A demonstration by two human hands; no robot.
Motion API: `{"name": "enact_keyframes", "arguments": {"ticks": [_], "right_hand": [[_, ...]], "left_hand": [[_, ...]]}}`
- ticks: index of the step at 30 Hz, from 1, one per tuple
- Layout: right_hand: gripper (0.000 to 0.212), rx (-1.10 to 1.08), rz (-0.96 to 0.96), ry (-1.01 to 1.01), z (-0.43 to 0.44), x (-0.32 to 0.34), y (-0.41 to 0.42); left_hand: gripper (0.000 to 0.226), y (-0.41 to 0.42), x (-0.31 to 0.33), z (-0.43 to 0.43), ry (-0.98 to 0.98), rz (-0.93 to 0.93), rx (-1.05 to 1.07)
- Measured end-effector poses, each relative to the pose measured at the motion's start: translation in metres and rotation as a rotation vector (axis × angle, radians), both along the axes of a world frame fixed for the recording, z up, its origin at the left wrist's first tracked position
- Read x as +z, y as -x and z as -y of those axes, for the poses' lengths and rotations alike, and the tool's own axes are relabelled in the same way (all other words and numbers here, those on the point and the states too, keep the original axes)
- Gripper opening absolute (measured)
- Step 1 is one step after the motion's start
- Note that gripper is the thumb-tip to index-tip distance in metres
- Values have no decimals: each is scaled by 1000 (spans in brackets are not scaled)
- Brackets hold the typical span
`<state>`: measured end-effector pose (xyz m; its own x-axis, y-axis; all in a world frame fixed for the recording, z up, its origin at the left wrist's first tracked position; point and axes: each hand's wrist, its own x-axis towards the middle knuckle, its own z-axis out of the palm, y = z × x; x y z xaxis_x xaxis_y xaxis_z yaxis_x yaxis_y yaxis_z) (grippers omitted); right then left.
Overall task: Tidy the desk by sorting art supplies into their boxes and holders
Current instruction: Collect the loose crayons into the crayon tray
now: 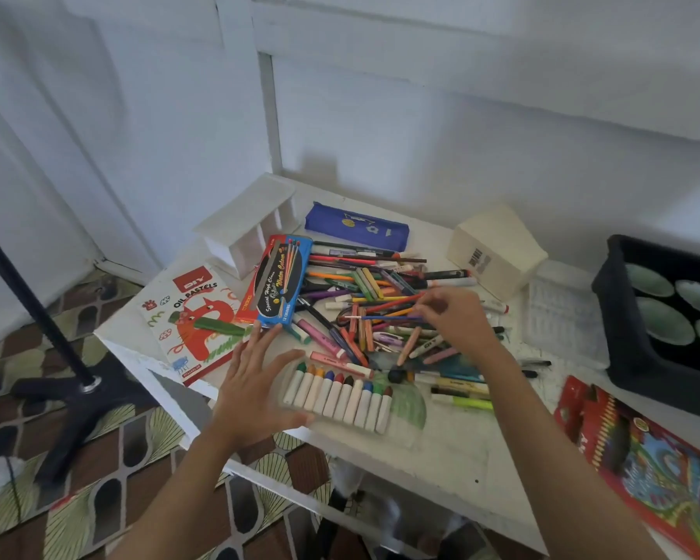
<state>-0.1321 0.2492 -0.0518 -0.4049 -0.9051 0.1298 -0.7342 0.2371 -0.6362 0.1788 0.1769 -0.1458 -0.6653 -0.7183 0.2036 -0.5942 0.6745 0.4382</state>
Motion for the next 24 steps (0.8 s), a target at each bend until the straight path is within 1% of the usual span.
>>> {"name": "enact_keyframes", "arguments": {"ticks": [5,9,13,15,18,20,22,24], "right_hand": [[10,-128,-42,4,36,-5,42],[18,-185,-8,-21,64,-15,65],[23,-153,-36,-36,97,-18,81],[27,-120,-53,-82,112,-24,88],[31,-82,-64,-182,130,-34,93],[31,-72,-87,-226,140,-41,92],[29,-92,-111,-212,149,-47,90],[27,-121,-93,-209,155,-53,90]], "left_hand": [[91,2,2,-2,11,16,7],[93,1,3,-2,-1,56,21],[88,3,8,-3,-2,50,23],[87,3,10,-5,5,30,27],[87,5,9,-4,7,57,33],[89,5,8,-4,-9,73,33],[89,6,10,-4,-22,69,37],[89,8,13,-5,-21,75,37]]}}
